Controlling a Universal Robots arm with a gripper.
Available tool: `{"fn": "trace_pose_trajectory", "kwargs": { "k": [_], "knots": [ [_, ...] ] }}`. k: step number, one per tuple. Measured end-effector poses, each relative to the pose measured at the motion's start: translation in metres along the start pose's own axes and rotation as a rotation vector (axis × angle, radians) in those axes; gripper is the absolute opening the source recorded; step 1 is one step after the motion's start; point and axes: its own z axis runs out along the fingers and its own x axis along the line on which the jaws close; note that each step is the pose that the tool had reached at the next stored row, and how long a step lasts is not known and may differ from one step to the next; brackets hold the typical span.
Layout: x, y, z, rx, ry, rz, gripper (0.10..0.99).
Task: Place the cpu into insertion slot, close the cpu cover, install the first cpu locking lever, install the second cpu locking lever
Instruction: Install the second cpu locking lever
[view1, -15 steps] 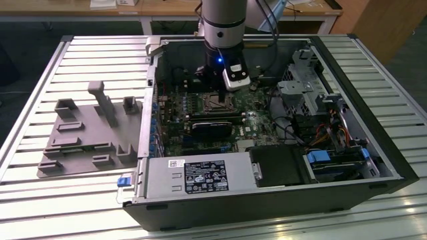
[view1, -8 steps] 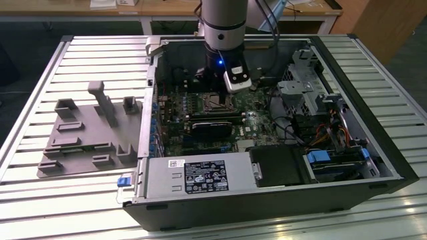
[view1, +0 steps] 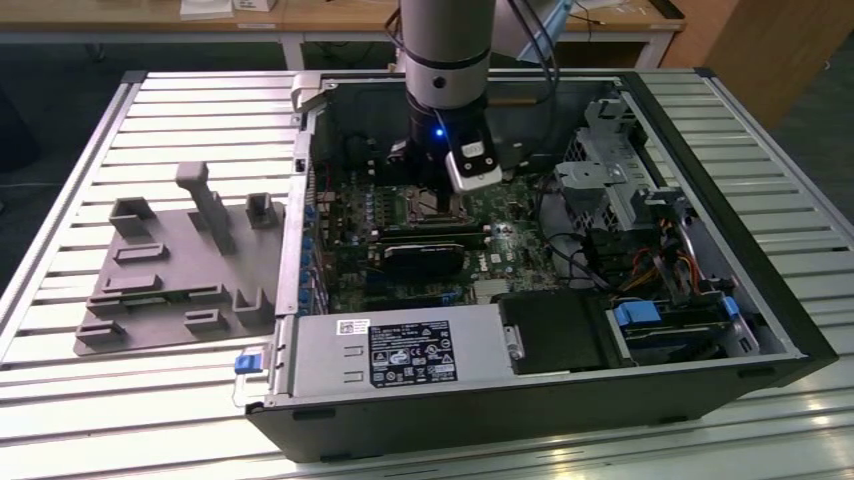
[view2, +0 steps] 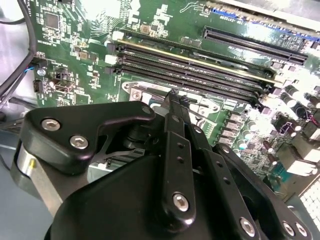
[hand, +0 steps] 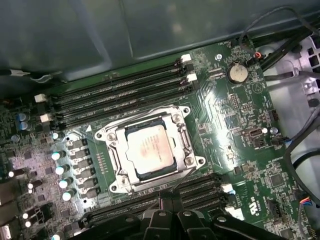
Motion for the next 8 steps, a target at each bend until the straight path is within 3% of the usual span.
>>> {"fn": "trace_pose_trajectory", "kwargs": {
  "k": [5,8],
  "knots": [
    [0.0013,-0.0060,0.0015,-0.035,0.0112,0.001,0.106],
    [0.0026,-0.0078,0.0030,-0.039,0.0124,0.001,0.106]
  ]
}}
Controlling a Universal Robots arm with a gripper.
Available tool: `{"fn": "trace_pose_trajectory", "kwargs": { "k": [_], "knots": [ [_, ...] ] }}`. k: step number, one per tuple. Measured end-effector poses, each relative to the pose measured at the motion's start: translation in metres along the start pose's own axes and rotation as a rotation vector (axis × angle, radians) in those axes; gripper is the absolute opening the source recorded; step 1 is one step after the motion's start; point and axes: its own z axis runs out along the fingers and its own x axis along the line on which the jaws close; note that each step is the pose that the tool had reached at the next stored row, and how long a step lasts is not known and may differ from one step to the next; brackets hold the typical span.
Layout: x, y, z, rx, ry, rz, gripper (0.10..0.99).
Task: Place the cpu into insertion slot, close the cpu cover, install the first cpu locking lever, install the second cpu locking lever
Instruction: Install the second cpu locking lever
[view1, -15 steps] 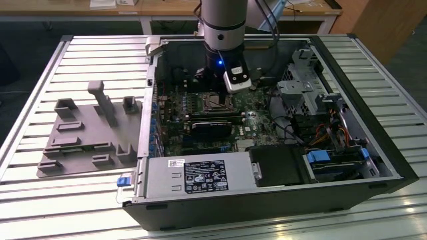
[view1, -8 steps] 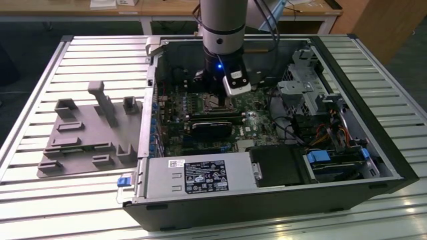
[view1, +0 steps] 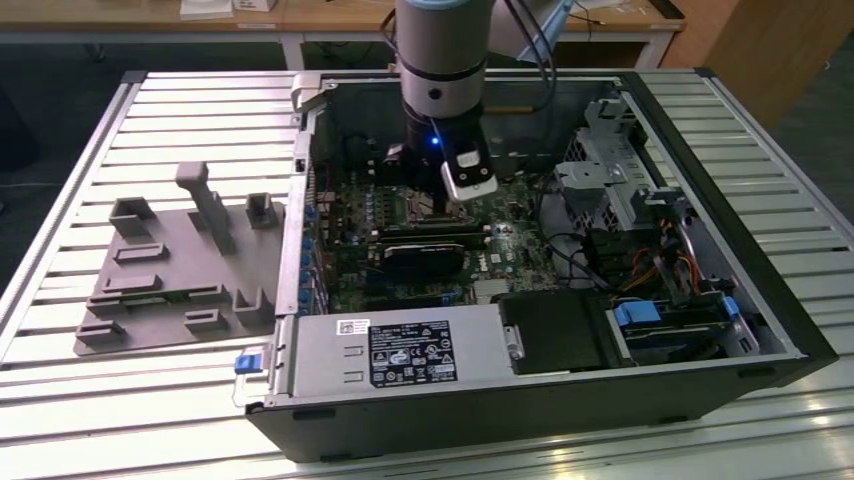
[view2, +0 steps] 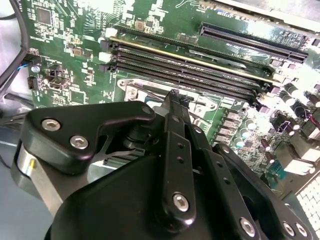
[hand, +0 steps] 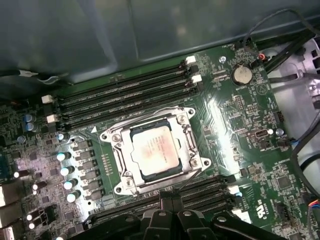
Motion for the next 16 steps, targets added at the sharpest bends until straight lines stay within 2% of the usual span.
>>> {"fn": "trace_pose_trajectory", "kwargs": {
  "k": [7,12,14,16],
  "knots": [
    [0.0037,-0.0037,0.0043,-0.004,0.0015,0.000,0.106],
    [0.0041,-0.0059,0.0090,-0.013,0.0043,0.001,0.106],
    [0.0041,-0.0069,0.0110,-0.019,0.0065,-0.001,0.106],
    [0.0046,-0.0079,0.0126,-0.032,0.0109,-0.002,0.106]
  ]
}}
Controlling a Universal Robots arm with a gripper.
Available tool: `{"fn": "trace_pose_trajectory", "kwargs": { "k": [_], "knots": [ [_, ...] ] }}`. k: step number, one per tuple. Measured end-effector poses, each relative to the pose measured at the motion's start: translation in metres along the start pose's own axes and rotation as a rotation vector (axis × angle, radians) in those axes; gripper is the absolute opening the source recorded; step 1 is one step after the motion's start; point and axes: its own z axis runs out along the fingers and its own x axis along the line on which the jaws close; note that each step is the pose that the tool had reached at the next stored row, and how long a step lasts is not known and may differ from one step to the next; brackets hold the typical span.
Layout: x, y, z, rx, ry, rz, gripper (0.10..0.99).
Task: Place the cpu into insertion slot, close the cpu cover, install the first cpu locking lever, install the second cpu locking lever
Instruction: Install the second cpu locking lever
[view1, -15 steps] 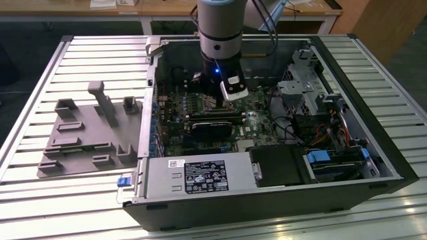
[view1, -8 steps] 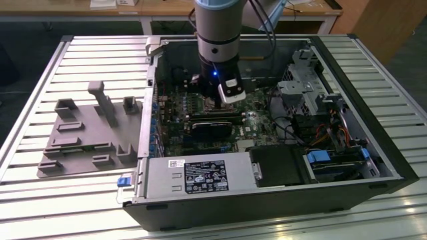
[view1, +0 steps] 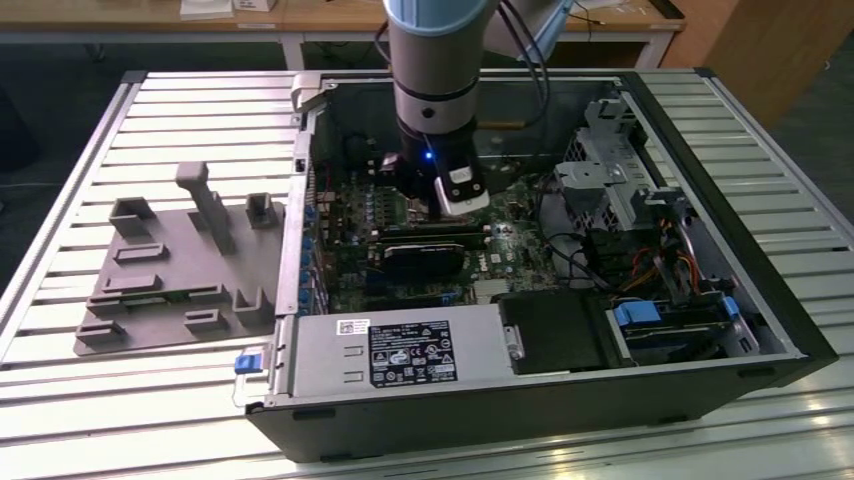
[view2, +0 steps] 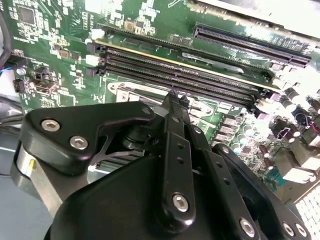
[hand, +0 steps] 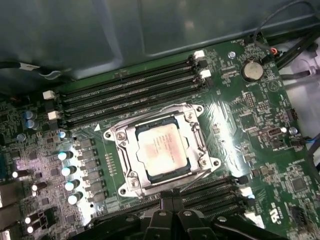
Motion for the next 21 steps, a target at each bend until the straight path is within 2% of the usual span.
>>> {"fn": "trace_pose_trajectory", "kwargs": {
  "k": [4,7,9,15,21],
  "knots": [
    [0.0011,-0.0029,0.0018,-0.032,0.0103,-0.001,0.106],
    [0.0015,-0.0060,0.0026,-0.046,0.0152,-0.003,0.106],
    [0.0017,-0.0080,0.0032,-0.051,0.0171,-0.004,0.106],
    [0.0046,-0.0154,0.0039,-0.058,0.0198,-0.007,0.106],
    [0.0095,-0.0221,0.0074,-0.082,0.0276,-0.008,0.106]
  ]
}}
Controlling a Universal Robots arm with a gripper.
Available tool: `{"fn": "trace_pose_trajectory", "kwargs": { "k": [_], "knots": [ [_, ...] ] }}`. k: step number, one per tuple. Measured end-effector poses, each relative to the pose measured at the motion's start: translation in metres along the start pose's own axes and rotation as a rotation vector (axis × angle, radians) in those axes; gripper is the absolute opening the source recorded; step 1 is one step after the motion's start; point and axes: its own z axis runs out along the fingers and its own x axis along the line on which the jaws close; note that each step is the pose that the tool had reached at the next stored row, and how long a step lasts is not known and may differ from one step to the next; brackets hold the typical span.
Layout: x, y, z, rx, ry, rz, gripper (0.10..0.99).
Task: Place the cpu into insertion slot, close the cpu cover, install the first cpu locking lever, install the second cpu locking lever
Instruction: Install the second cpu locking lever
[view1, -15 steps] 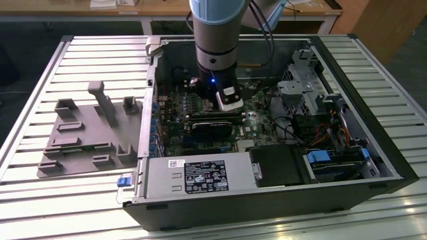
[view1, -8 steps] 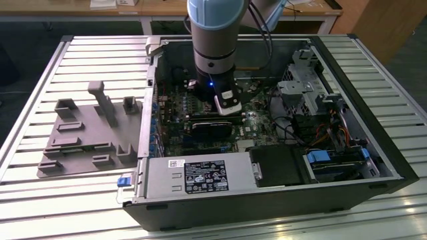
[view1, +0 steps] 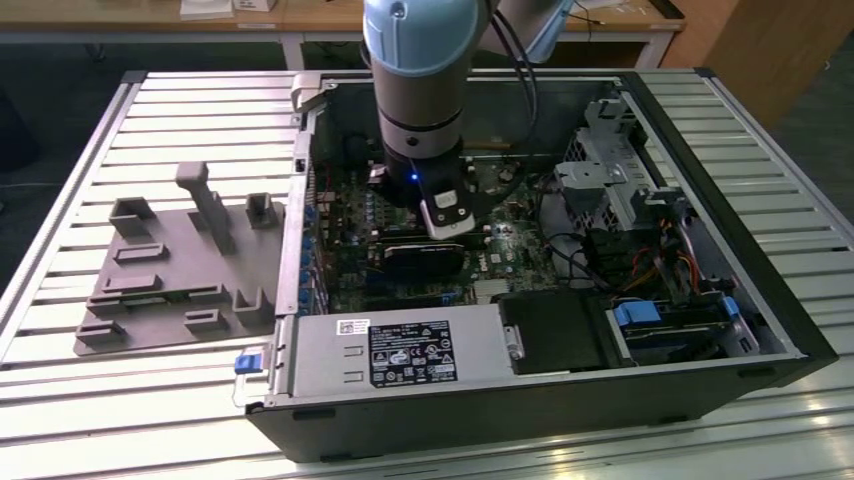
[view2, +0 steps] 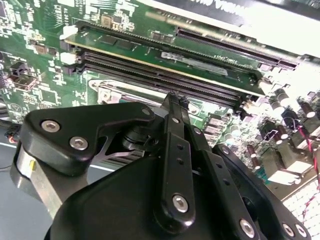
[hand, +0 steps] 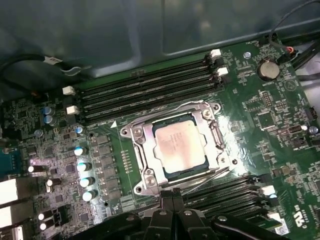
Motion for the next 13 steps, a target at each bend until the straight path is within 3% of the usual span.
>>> {"fn": "trace_pose_trajectory", "kwargs": {
  "k": [5,9,13],
  "knots": [
    [-0.0001,-0.0067,0.0013,-0.018,0.0054,0.001,0.106],
    [0.0043,-0.0092,0.0041,-0.034,0.0104,0.001,0.106],
    [0.0095,-0.0118,0.0078,-0.042,0.0131,0.002,0.106]
  ]
}}
